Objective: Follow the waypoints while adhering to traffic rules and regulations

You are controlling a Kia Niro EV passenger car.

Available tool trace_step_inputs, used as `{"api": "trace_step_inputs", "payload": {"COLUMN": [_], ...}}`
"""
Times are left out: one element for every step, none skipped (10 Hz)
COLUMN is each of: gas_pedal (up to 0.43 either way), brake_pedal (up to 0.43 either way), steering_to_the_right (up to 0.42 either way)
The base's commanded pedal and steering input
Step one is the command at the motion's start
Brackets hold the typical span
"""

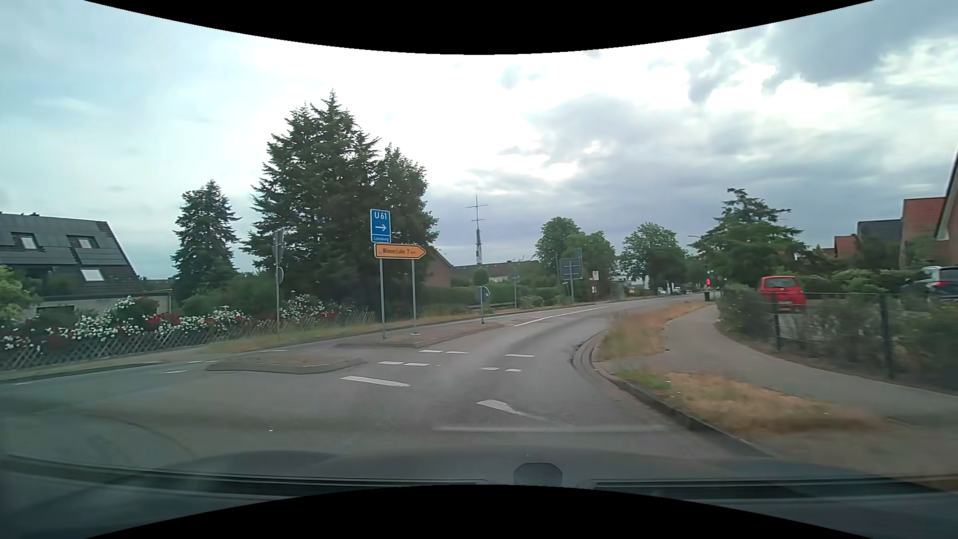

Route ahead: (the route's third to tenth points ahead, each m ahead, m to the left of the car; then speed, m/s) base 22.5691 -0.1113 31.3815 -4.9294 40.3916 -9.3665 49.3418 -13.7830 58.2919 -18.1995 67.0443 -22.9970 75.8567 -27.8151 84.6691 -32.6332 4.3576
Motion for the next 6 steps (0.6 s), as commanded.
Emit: {"api": "trace_step_inputs", "payload": {"gas_pedal": [0.0, 0.028, 0.047, 0.059, 0.098, 0.13], "brake_pedal": [0.0, 0.0, 0.0, 0.0, 0.0, 0.0], "steering_to_the_right": [-0.259, -0.198, -0.156, -0.115, -0.086, -0.07]}}
